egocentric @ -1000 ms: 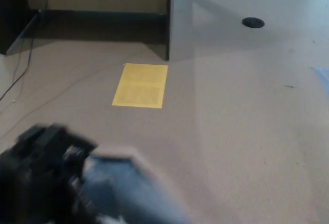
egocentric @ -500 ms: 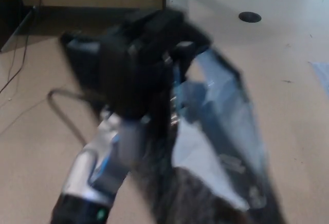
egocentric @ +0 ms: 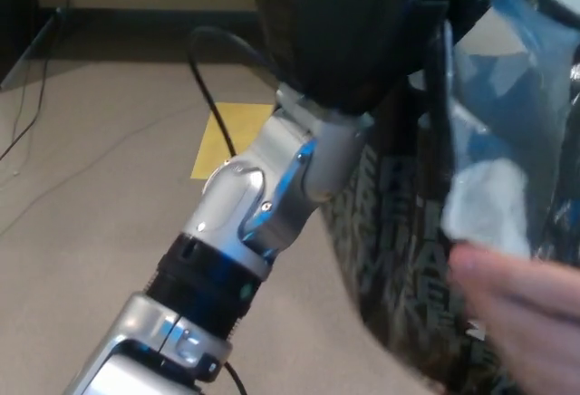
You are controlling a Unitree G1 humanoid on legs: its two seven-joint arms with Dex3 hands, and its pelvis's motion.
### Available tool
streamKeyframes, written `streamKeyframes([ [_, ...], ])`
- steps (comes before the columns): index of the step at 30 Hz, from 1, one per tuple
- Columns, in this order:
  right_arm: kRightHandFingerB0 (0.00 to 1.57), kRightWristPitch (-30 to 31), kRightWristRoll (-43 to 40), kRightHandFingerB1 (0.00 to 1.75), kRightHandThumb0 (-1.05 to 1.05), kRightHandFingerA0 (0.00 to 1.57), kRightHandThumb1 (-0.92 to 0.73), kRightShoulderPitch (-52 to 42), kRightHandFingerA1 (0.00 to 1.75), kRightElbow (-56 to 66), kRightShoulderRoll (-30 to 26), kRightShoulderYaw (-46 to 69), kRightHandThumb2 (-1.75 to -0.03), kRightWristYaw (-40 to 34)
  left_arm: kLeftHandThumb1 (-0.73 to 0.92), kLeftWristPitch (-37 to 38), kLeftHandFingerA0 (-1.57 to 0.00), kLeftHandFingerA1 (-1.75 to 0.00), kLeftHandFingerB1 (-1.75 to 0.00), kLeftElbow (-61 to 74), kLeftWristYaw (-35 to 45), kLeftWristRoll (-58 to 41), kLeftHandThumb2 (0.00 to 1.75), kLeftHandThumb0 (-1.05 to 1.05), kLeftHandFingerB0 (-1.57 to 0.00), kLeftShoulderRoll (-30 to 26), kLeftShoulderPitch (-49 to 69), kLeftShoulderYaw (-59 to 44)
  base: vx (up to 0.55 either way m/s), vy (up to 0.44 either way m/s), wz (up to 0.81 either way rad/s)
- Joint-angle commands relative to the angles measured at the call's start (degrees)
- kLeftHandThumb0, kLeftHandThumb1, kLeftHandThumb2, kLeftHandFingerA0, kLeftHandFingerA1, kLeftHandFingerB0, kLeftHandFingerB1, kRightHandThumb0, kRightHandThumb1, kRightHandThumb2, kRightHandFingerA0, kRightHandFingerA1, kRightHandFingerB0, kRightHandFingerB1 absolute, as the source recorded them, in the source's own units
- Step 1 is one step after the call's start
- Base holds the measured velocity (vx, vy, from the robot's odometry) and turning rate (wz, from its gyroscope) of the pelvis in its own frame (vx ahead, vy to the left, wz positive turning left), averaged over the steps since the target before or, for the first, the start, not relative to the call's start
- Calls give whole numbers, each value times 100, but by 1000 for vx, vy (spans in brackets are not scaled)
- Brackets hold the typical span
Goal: A person is holding a plastic bag and the robot extends its left hand to grab the bag by hooking its thumb into the holes at the top and brings its hand down by its side. Then it extends its arm again to hand the plastic bag back to the person.
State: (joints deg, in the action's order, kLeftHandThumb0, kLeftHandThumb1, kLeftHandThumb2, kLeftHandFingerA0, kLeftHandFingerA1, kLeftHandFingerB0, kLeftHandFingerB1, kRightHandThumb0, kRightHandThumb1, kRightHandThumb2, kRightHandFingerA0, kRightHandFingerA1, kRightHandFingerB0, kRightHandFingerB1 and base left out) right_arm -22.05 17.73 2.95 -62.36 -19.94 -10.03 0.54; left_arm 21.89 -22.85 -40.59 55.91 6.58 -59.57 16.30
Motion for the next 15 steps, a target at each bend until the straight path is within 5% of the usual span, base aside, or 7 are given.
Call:
streamKeyframes([
  [1,49,157,-96,37,-45,63,-75,48,53,8,-37,69,-62,127,50,-413,-127,-139,-105,-230,-126,-30,92,-29,-74,81,-566,155,0,0,0],
  [6,50,137,-60,38,-45,63,-75,75,61,-3,-57,50,-63,143,51,-461,-130,-139,-99,-332,-140,-122,93,-30,-76,103,-794,234,0,0,0],
  [7,44,126,-49,52,-48,58,-62,84,66,-4,-65,44,-91,139,51,-428,-130,-140,-101,-332,-137,-153,92,-28,-76,52,-813,234,0,0,0],
  [8,44,121,-47,52,-48,58,-62,86,66,-3,-67,44,-91,138,51,-416,-130,-140,-101,-334,-138,-175,92,-28,-76,30,-821,241,0,0,0],
  [9,51,108,-37,38,-45,64,-75,99,58,-27,-69,40,-63,126,51,-404,-130,-139,-100,-325,-146,-181,93,-27,-76,-17,-821,243,0,0,0],
  [15,51,131,-5,38,-46,64,-75,203,55,-67,-53,16,-63,121,49,-451,-126,-137,-97,-243,-117,-207,92,-29,-77,-224,-791,231,0,0,0],
])
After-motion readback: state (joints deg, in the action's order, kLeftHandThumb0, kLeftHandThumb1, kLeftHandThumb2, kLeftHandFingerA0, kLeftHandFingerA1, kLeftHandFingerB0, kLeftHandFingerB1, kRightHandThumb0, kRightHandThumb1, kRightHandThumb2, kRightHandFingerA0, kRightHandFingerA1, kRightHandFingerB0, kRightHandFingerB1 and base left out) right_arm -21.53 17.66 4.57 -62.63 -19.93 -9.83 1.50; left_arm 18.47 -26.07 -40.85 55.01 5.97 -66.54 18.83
